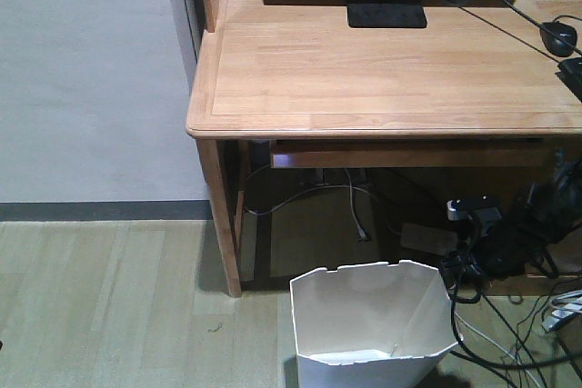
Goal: Move trash bin to bedside with robot
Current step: 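Lower the right gripper toward the rim of the white trash bin, then close the right gripper on the bin rim nearest the right arm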
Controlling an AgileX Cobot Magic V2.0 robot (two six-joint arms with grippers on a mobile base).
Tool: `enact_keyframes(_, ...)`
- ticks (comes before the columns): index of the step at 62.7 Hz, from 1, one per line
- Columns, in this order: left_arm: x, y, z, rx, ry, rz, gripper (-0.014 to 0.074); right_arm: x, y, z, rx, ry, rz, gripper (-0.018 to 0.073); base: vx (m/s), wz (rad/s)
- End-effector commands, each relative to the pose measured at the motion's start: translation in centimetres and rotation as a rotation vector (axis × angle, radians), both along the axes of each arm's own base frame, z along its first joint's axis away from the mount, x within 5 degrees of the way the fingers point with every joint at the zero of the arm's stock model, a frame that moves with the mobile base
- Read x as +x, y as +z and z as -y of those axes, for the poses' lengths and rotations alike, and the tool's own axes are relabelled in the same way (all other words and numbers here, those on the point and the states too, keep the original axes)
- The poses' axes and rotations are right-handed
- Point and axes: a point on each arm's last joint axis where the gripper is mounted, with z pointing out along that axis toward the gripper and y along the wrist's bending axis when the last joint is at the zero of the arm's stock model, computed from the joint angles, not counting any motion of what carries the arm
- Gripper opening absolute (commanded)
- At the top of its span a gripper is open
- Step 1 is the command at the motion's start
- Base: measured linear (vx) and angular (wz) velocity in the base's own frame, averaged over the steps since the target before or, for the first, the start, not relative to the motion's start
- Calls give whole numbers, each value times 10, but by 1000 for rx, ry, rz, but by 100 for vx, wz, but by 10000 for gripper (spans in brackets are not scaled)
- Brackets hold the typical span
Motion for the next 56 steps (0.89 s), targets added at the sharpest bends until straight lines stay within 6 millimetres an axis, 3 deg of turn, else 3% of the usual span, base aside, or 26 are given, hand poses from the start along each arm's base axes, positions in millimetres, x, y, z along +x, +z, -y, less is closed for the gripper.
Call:
enact_keyframes(1,1,1,0,-10,3,64,-6,16,-1,4,-15,9,56,524,0,0)
enact_keyframes(21,1,1,0,-10,3,64,-6,33,-60,5,8,18,-2,524,0,0)
enact_keyframes(56,1,1,0,-10,3,64,-6,50,-128,4,69,23,-89,521,0,0)
